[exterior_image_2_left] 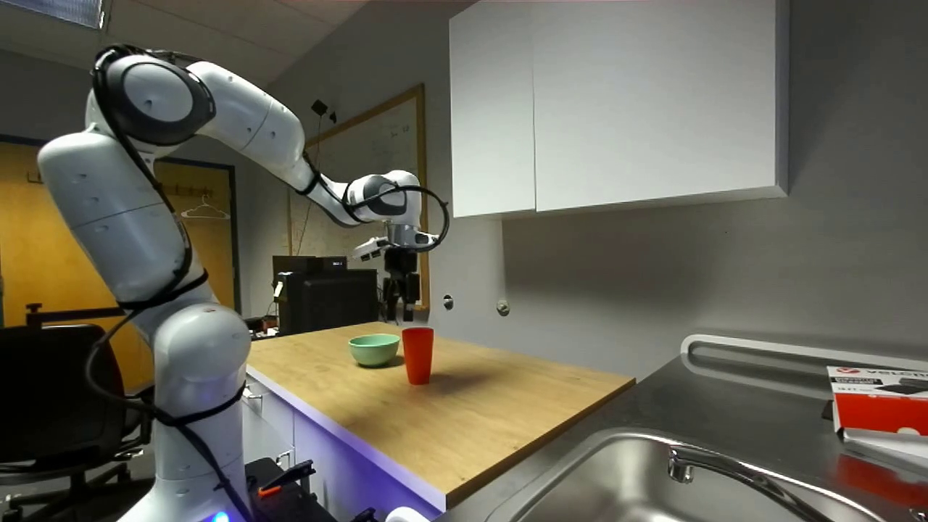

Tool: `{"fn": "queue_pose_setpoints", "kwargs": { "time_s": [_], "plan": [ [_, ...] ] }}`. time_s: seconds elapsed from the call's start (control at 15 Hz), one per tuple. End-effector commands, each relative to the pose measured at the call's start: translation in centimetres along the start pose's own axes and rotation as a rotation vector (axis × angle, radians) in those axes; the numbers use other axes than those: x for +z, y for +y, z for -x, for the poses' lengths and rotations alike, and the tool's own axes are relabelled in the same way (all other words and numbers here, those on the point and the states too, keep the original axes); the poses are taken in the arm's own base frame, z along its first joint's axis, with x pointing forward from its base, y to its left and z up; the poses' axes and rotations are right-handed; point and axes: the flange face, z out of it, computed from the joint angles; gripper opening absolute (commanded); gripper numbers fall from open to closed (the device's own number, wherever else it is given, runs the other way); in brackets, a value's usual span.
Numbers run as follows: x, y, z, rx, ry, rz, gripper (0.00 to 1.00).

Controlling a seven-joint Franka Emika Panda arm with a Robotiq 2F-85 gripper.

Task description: Pour the contents of the cup into the bowl

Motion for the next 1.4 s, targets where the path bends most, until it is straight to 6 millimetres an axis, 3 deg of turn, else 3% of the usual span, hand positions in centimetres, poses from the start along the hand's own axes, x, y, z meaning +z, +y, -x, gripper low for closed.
{"fn": "queue_pose_setpoints", "kwargs": {
  "time_s": [0.0, 0.67, 0.73, 0.87, 1.33],
  "plan": [
    [0.0, 0.9, -3.0, 0.03, 0.014, -0.025, 1.0],
    [4.3, 2.2, -8.9, 0.089, -0.037, -0.067, 1.0],
    [4.6, 2.1, -9.3, 0.093, -0.04, -0.063, 0.75],
    [4.9, 1.9, -9.9, 0.095, -0.049, -0.057, 0.67],
    [4.9, 1.3, -11.0, 0.097, -0.049, -0.054, 0.13]
  ]
}}
